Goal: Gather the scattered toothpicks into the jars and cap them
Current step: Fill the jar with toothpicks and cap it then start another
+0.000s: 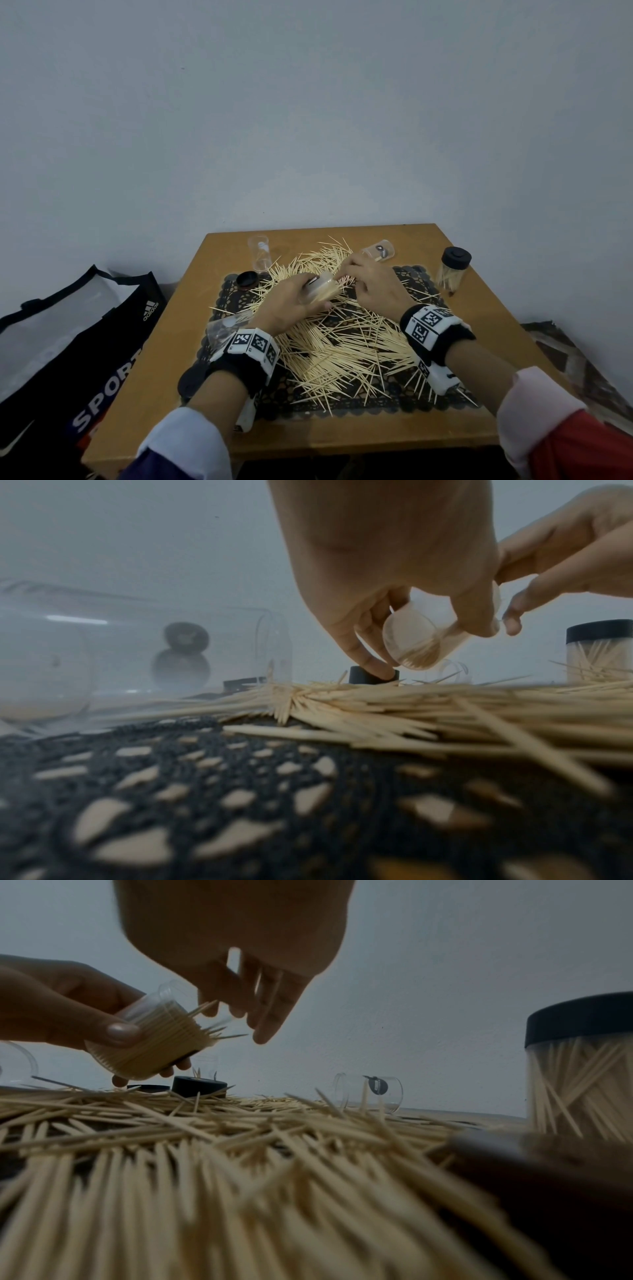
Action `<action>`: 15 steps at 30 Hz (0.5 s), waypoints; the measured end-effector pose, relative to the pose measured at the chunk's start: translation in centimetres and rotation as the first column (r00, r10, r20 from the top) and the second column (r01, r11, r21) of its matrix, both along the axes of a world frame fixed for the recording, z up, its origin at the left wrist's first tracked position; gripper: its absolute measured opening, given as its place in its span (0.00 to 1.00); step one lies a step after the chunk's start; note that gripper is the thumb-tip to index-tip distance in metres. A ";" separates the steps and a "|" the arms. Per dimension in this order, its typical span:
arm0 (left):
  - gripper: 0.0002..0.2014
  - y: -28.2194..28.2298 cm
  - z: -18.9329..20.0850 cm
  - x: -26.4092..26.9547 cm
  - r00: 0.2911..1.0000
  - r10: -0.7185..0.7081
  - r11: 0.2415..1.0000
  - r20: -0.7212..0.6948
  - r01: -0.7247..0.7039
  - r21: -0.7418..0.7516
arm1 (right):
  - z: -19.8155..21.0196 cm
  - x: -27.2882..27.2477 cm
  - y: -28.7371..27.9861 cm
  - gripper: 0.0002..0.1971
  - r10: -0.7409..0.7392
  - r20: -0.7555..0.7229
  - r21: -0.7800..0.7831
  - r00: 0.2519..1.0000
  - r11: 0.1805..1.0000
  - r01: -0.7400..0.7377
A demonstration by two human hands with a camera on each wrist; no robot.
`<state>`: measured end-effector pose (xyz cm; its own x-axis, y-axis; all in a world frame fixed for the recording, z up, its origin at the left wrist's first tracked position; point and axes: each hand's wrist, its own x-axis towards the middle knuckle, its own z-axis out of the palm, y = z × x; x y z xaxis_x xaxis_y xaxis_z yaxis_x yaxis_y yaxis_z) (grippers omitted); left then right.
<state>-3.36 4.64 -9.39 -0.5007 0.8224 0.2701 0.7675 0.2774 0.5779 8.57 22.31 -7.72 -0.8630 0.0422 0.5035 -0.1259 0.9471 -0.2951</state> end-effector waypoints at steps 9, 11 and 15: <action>0.29 0.0 0.2 -0.1 0.999 0.045 0.999 -0.022 -0.044 0.021 | 0.2 0.0 -0.4 0.07 0.051 0.076 -0.082 0.996 0.996 -0.045; 0.29 0.0 0.2 0.0 1.000 0.018 1.000 -0.012 -0.018 0.004 | 0.2 -0.1 -0.2 0.06 0.054 0.042 -0.078 0.998 0.996 -0.050; 0.28 -0.1 0.1 0.2 0.999 -0.041 0.998 0.031 0.042 -0.040 | 0.2 -0.1 0.0 0.07 0.089 0.011 -0.063 0.996 0.994 -0.088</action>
